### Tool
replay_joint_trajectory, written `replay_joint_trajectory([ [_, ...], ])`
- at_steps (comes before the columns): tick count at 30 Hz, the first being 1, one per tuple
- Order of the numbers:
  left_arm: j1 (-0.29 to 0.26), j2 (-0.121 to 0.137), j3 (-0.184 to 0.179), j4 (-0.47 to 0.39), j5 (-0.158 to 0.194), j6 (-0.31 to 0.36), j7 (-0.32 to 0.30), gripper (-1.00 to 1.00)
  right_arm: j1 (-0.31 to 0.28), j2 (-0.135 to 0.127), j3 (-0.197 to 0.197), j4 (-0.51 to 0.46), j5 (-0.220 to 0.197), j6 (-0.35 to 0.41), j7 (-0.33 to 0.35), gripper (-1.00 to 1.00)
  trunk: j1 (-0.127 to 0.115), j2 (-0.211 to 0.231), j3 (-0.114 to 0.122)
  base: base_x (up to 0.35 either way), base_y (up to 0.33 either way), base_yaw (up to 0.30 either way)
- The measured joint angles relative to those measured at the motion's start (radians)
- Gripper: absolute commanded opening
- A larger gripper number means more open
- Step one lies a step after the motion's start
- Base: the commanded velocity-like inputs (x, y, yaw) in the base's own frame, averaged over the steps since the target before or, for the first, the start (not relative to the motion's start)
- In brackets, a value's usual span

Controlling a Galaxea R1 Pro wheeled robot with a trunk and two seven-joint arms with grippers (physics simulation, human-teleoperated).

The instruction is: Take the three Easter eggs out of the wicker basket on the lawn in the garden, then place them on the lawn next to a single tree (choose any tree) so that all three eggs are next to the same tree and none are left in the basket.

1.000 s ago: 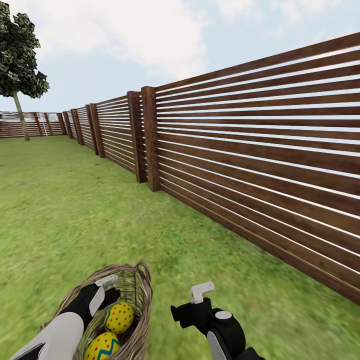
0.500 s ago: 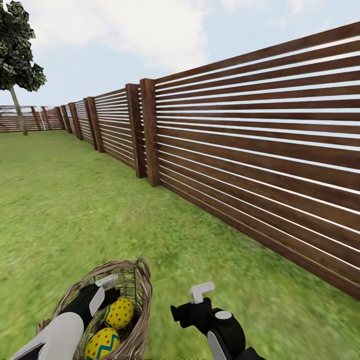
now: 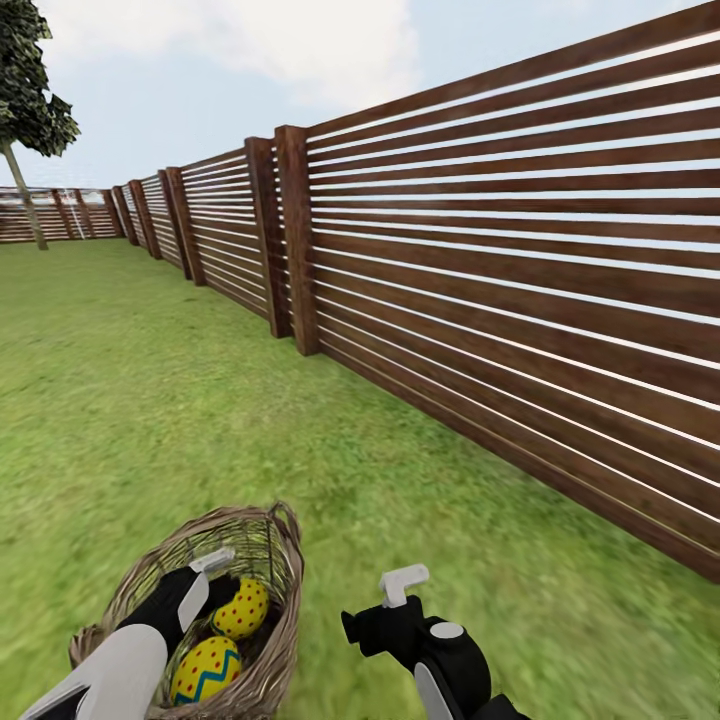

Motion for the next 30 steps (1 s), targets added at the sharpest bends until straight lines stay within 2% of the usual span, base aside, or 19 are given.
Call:
replay_joint_trajectory([
  [23,0.0,0.0,0.0,-0.007,-0.001,-0.023,0.0,1.0,0.0,-0.001,0.0,-0.001,0.001,0.0,0.0,1.0,0.01,-0.005,-0.089,0.0,0.0,0.0],
  [30,0.0,0.0,0.0,-0.007,-0.001,-0.03,0.0,1.0,0.0,-0.001,-0.021,-0.002,0.001,0.0,0.001,1.0,0.013,-0.007,-0.116,0.0,0.0,0.0],
])
